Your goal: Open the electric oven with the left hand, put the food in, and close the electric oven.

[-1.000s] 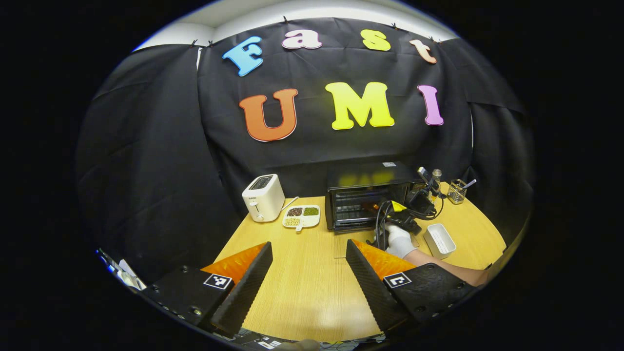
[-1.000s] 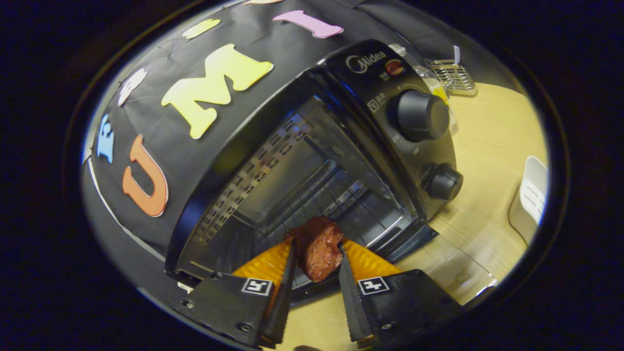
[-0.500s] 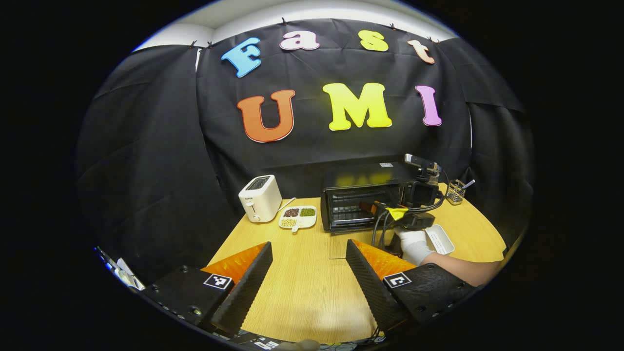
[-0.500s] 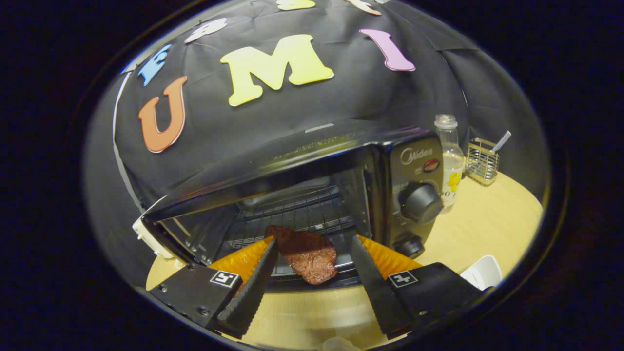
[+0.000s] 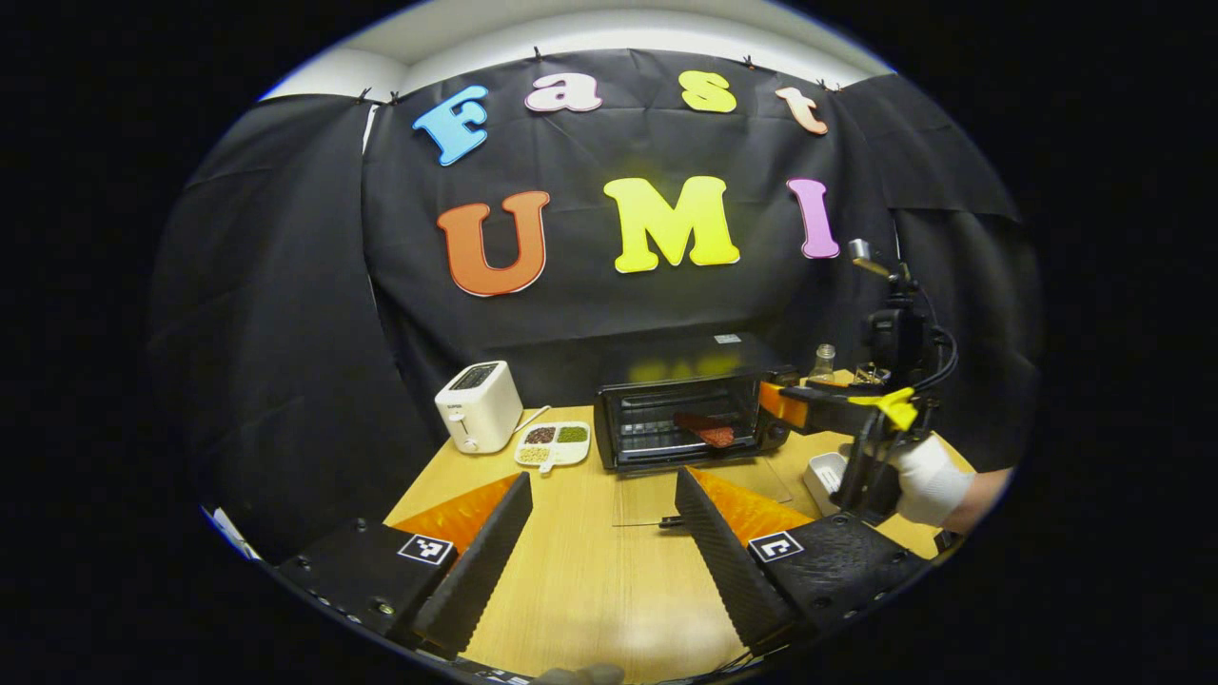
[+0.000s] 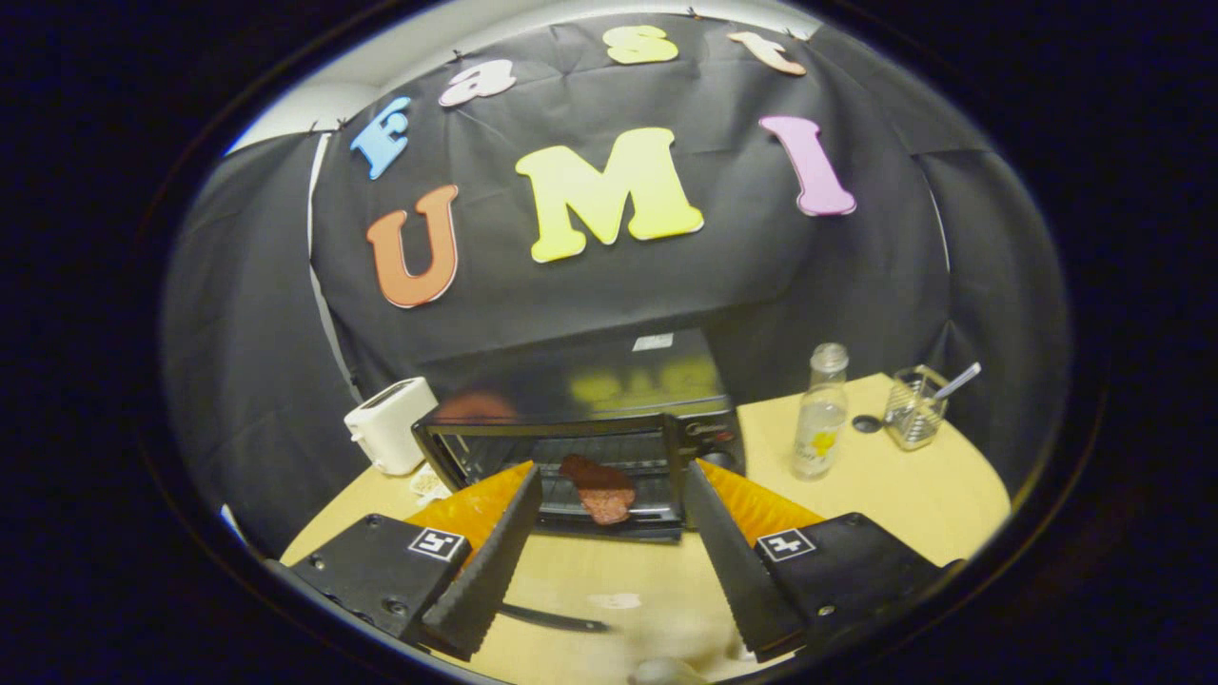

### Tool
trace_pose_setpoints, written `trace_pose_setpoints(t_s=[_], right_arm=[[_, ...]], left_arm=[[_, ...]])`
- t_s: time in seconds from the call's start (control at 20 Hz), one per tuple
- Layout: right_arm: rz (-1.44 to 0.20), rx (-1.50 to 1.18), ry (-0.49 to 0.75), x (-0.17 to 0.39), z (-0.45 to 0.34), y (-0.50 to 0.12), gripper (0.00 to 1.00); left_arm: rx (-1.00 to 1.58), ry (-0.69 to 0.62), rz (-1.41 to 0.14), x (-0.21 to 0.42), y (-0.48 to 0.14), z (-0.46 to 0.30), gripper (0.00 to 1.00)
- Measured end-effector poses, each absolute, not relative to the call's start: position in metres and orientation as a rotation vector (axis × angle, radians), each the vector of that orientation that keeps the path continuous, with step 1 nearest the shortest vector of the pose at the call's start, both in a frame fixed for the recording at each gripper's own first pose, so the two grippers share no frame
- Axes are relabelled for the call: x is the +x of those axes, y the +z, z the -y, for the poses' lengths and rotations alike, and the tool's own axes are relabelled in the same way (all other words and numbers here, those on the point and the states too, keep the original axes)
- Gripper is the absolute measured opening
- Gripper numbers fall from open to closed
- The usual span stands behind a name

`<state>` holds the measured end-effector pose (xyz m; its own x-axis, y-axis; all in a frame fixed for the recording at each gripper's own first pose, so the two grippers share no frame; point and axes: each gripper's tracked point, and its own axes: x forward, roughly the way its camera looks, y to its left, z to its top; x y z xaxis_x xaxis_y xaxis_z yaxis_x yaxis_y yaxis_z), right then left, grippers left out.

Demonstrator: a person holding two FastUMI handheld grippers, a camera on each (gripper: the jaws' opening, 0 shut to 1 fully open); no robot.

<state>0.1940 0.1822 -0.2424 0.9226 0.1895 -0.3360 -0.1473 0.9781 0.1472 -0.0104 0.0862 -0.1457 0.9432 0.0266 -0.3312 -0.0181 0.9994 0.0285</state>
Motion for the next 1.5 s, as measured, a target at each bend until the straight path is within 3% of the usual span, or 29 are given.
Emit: trace_pose_setpoints(t_s=[0.3,0.55,0.85,1.2,1.5], right_arm=[[-0.277,0.018,0.093,0.124,-0.078,-0.154,0.98],[-0.22,-0.011,0.06,0.071,0.002,-0.115,0.98],[-0.26,0.005,0.096,0.047,0.066,-0.128,0.99],[-0.334,-0.042,-0.066,0.02,0.097,-0.128,0.99],[-0.357,-0.037,-0.232,-0.008,0.101,-0.125,0.99]], left_arm=[[-0.016,-0.079,-0.29,0.014,-0.169,-0.037,0.97],[-0.03,-0.032,-0.39,0.019,-0.22,-0.001,0.97],[-0.02,-0.006,-0.511,0.012,-0.278,0.046,0.97],[-0.005,-0.075,-0.617,0.048,-0.364,0.06,0.97],[0.01,-0.086,-0.624,0.082,-0.385,0.046,0.97]])
